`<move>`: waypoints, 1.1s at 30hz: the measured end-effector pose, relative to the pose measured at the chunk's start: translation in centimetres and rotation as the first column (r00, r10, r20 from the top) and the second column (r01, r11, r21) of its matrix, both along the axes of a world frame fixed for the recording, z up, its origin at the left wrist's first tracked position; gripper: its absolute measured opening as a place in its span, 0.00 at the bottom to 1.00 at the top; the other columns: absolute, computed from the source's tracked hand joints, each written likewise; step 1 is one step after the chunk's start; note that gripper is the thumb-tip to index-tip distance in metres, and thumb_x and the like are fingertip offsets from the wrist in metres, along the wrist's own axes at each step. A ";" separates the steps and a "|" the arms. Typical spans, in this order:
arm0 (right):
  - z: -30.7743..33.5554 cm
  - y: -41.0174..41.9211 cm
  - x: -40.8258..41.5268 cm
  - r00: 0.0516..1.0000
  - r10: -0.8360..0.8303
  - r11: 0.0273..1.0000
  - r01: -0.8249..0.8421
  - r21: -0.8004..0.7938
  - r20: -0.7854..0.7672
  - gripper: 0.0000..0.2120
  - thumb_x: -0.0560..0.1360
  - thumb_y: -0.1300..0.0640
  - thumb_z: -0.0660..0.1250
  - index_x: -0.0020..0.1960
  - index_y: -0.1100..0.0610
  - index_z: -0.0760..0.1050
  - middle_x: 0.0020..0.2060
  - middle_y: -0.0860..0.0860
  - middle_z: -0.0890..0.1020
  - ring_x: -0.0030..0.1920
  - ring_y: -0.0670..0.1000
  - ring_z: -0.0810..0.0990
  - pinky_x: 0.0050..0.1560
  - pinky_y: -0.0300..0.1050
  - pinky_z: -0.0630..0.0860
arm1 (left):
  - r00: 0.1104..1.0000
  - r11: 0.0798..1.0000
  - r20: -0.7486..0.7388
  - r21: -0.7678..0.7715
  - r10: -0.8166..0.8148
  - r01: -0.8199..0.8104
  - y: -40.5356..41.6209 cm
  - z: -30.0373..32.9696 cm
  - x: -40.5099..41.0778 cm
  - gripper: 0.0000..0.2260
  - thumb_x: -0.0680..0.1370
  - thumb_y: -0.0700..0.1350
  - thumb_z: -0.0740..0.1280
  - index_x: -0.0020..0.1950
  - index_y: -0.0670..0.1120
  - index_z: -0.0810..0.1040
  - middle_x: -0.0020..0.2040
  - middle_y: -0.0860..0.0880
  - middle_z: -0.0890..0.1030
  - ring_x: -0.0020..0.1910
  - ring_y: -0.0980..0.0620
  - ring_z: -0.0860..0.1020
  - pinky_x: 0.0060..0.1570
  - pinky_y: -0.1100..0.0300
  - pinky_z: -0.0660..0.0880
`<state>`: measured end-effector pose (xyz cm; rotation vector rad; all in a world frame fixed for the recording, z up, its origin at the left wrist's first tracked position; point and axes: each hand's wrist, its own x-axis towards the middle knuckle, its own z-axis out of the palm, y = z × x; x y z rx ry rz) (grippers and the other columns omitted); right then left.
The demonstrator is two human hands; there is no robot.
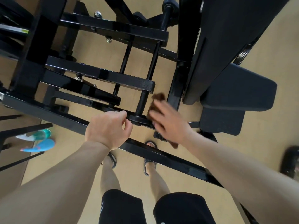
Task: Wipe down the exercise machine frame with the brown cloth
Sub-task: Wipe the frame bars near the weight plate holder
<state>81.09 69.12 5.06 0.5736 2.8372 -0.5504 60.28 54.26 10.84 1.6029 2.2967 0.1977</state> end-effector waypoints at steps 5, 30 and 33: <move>-0.1 -0.3 1.1 0.921 0.380 0.923 -0.373 -0.091 0.089 0.18 0.81 0.49 0.66 0.70 0.50 0.74 0.75 0.56 0.70 0.76 0.61 0.67 0.69 0.59 0.75 | 1.000 1.000 0.016 0.024 0.005 -0.006 0.2 0.2 0.0 0.15 0.75 0.47 0.68 0.32 0.51 0.65 0.25 0.56 0.63 0.23 0.58 0.59 0.24 0.66 0.55; 1.5 1.3 -0.1 0.987 0.045 0.950 -0.090 0.299 0.153 0.23 0.80 0.42 0.62 0.72 0.49 0.68 0.61 0.60 0.76 0.58 0.59 0.74 0.58 0.54 0.75 | 0.999 0.999 0.042 0.043 -0.023 0.021 0.0 -0.1 -0.1 0.14 0.76 0.46 0.67 0.32 0.50 0.68 0.25 0.54 0.67 0.23 0.53 0.66 0.22 0.61 0.67; 1.5 1.9 -1.5 0.983 -0.078 0.914 0.006 0.405 0.163 0.23 0.80 0.43 0.63 0.69 0.56 0.71 0.63 0.62 0.75 0.62 0.62 0.73 0.62 0.56 0.73 | 0.999 0.999 0.032 0.045 -0.028 0.027 0.0 -0.1 -0.1 0.14 0.75 0.45 0.67 0.32 0.50 0.66 0.25 0.54 0.66 0.23 0.52 0.65 0.23 0.62 0.62</move>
